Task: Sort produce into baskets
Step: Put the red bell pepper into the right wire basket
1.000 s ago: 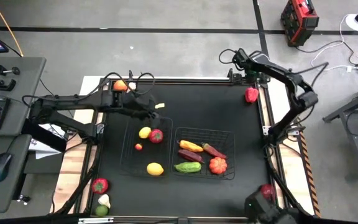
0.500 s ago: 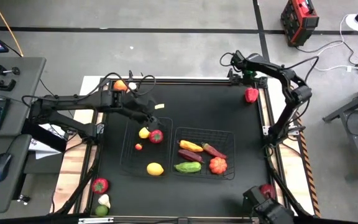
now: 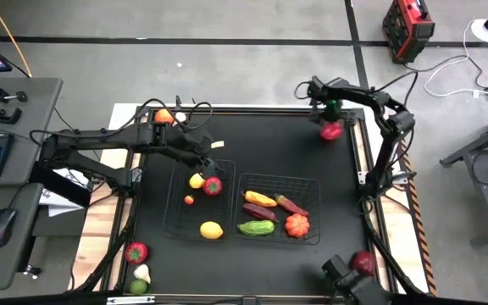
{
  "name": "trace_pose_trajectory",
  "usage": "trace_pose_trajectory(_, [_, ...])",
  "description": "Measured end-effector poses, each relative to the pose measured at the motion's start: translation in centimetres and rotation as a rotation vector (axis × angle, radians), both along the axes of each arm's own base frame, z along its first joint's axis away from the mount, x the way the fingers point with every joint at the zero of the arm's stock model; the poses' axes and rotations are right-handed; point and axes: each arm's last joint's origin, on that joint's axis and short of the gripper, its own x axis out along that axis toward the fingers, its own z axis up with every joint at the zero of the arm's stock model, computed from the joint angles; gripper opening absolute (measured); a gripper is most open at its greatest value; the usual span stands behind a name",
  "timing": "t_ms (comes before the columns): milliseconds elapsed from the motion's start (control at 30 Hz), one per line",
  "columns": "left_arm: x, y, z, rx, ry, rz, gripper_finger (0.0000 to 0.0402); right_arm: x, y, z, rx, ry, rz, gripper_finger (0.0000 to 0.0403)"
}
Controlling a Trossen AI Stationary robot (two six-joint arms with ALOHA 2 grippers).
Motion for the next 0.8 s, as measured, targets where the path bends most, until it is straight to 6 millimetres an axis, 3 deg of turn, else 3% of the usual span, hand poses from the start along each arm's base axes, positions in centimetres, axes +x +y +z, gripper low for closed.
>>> trace_pose_trajectory(400, [0.0, 0.0, 0.0, 0.006, 0.000, -0.004, 0.0395, 4.0, 2.8, 0.6, 0.000, -0.058, 0.138, 0.0399])
trace_pose_trajectory(633, [-0.3, 0.0, -0.3, 0.015, 0.038, -0.019, 0.0395, 3.4, 4.4, 5.2, -0.155, -0.021, 0.316, 0.0399])
trace_pose_trajectory(800, [-0.4, 0.0, -0.4, 0.023, 0.061, -0.032, 0.0395, 1.6, 5.0, 8.8, -0.134, -0.123, 0.672, 0.0399])
